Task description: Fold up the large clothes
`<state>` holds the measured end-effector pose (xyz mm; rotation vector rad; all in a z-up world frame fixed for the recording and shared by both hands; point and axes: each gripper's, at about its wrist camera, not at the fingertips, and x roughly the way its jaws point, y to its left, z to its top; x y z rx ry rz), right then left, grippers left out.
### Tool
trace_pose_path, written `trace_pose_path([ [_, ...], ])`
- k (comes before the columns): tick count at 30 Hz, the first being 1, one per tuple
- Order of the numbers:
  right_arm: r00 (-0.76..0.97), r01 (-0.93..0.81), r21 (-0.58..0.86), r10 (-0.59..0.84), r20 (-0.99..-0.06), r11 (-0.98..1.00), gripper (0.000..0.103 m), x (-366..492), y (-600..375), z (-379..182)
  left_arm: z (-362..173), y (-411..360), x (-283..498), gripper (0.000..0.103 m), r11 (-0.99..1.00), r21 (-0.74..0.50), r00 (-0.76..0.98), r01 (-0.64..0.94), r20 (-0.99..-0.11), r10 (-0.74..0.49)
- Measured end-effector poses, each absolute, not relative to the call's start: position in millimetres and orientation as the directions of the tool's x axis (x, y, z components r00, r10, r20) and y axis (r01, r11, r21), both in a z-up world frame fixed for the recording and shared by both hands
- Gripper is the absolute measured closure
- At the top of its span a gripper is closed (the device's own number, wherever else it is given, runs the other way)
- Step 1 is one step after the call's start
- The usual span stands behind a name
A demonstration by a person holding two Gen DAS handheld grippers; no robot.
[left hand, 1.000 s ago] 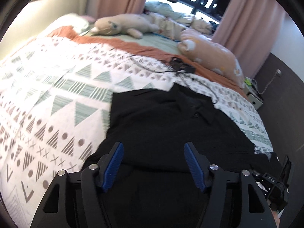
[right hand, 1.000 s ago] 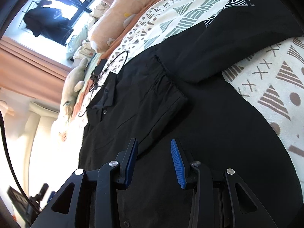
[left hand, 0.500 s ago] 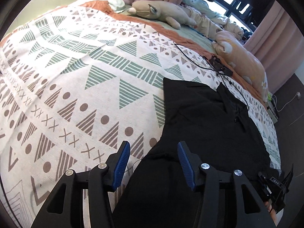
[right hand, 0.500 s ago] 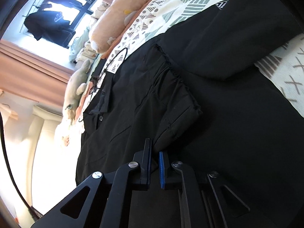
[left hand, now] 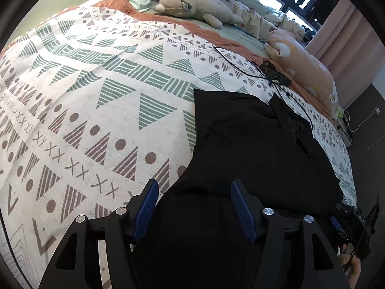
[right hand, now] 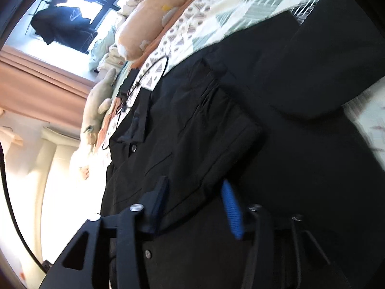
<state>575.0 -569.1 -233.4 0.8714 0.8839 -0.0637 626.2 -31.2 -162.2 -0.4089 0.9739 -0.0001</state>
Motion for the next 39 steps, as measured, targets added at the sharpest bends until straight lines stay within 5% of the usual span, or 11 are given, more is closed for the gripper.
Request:
trace_pose_path([
  [5, 0.696, 0.43, 0.609, 0.185, -0.693, 0.667, 0.053, 540.1, -602.8, -212.2, -149.6, -43.2, 619.9, 0.016, 0.93, -0.333, 0.607, -0.153, -0.775, -0.178],
  [26, 0.723, 0.641, 0.563, -0.163, -0.672, 0.522, 0.053, 460.6, -752.3, -215.4, -166.8, -85.4, 623.7, 0.016, 0.964, -0.247, 0.565, -0.098, -0.811, -0.15],
  [28, 0.728, 0.647, 0.582, -0.17, -0.665, 0.493, 0.061, 457.4, -761.3, -220.9, -167.6, -87.5, 623.5, 0.016, 0.964, -0.247, 0.562, -0.093, -0.813, -0.154],
  [30, 0.739, 0.643, 0.617, -0.156, -0.655, 0.453, 0.091, 454.3, -769.7, -230.2, -167.7, -89.8, 623.4, 0.016, 0.966, -0.243, 0.561, -0.087, -0.813, -0.154],
  [31, 0.743, 0.641, 0.629, -0.151, -0.652, 0.439, 0.096, 452.8, -772.3, -234.2, -167.5, -90.7, 623.2, 0.016, 0.967, -0.24, 0.562, -0.085, -0.813, -0.153],
  [39, 0.836, 0.533, 0.683, -0.189, -0.515, 0.499, 0.101, 441.8, -748.9, -191.1, -166.4, -88.8, 621.9, 0.016, 0.957, -0.277, 0.563, -0.083, -0.805, -0.184],
])
